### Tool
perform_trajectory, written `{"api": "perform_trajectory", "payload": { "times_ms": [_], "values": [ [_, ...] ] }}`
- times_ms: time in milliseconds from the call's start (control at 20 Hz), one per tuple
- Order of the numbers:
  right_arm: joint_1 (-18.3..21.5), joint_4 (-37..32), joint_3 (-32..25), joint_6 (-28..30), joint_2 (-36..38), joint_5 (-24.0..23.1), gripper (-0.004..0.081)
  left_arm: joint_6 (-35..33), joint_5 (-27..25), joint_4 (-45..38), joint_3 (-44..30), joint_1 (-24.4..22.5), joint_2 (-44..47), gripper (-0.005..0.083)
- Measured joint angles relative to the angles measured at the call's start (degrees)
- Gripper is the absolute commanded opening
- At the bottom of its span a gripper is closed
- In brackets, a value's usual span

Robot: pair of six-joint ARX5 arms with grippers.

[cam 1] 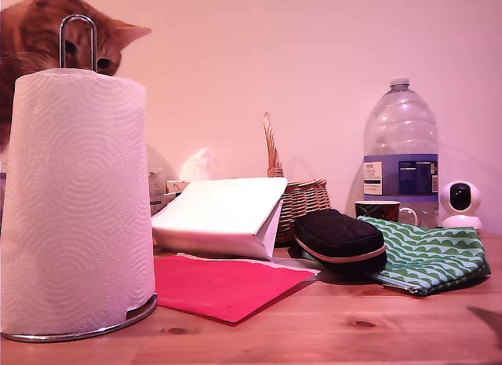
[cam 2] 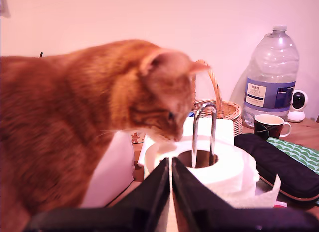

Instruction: Insert the paper towel roll into the metallic stand.

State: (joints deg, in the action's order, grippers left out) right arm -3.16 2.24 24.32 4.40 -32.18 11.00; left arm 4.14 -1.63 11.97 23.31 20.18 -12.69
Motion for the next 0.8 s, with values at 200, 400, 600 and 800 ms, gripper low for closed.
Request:
{"api": "perform_trajectory", "payload": {
  "times_ms": [200,400,600,800],
  "values": [
    [-0.3,3.2,-0.1,-1.0,7.5,-1.0,-0.0011,0.0,0.0,0.9,0.0,0.0,0.8,-0.0023],
    [-0.3,11.3,-0.1,-2.9,13.0,-1.0,-0.0011,0.2,0.5,0.9,0.0,0.0,1.8,-0.0023],
    [-0.3,17.6,-0.1,-2.9,12.6,-1.0,-0.0011,0.2,0.5,2.1,0.0,0.0,1.8,-0.0023],
    [-0.3,24.1,-0.1,-2.9,12.6,-1.0,-0.0011,0.2,0.5,6.5,0.0,0.0,1.8,-0.0023]
  ]
}}
